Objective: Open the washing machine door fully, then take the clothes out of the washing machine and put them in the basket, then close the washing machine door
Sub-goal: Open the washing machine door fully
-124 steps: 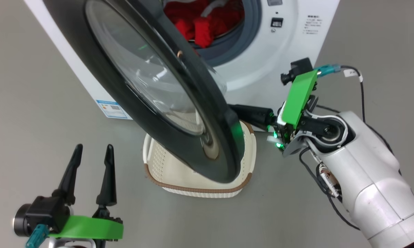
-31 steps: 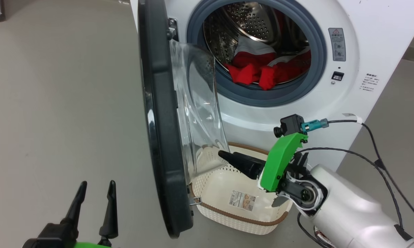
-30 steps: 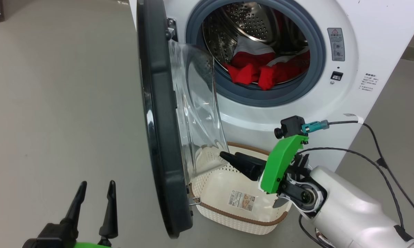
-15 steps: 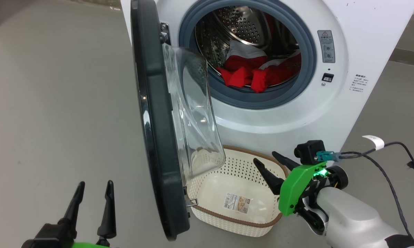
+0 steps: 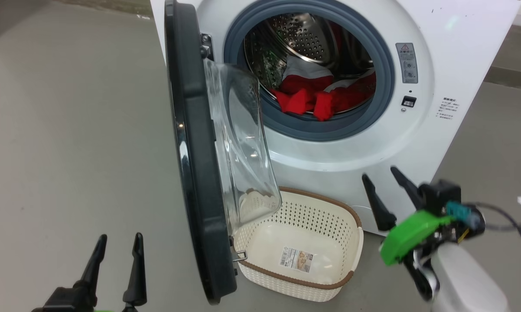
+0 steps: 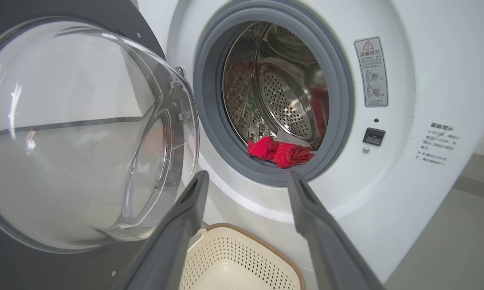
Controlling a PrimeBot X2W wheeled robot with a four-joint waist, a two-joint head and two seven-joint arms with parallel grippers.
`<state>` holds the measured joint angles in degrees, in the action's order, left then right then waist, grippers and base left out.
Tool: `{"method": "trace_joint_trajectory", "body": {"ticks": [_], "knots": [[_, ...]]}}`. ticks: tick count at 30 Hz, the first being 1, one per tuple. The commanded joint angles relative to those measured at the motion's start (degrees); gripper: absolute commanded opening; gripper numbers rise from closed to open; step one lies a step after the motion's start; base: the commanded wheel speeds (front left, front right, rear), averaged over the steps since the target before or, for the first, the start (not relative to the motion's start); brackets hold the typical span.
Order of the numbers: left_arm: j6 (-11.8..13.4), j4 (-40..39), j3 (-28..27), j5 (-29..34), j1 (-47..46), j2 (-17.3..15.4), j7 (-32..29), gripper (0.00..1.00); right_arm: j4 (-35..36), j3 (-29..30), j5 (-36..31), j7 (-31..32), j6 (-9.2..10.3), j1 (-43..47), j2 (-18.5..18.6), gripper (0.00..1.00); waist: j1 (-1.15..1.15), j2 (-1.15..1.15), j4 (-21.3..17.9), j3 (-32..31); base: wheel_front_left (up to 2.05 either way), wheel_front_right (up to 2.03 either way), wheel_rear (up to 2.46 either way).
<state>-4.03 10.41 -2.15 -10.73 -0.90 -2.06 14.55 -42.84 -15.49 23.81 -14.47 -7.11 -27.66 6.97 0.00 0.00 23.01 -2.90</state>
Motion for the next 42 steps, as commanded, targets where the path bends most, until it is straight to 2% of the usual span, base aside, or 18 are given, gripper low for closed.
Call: {"method": "trace_joint_trajectory", "body": {"ticks": [1,4,7,14,42], "knots": [[0.32,-1.6,-1.72,0.26,-0.87,-0.82,0.45,1.0,3.9,2.19,-3.47,-0.51,-0.37,2.78,-1.66,1.0,0.0,0.0,0.05,-0.23,0.0,0.0,0.0],[0.26,-1.72,-1.62,0.52,-0.68,-0.82,0.45,1.0,10.05,7.23,-9.15,-0.51,-0.37,7.68,-3.31,1.0,0.0,0.0,0.17,-0.47,0.0,0.0,0.0],[0.19,-1.81,-1.5,0.8,-0.5,-0.82,0.45,1.0,14.16,9.31,-11.83,-0.52,-0.37,11.56,-3.92,1.0,0.0,0.0,0.32,-0.83,0.0,0.0,0.0],[0.0,-1.83,-1.65,1.3,0.02,-0.82,0.45,1.0,19.98,8.84,-11.14,-0.52,-0.37,17.57,-4.07,1.0,0.0,0.0,0.24,-1.48,0.0,0.0,0.0],[-0.03,-0.84,-1.82,-0.03,0.07,-0.82,0.45,1.0,21.21,7.58,-9.65,-0.52,-0.37,19.01,-4.09,1.0,0.0,0.0,-0.73,-1.51,0.0,0.0,0.0]]}}
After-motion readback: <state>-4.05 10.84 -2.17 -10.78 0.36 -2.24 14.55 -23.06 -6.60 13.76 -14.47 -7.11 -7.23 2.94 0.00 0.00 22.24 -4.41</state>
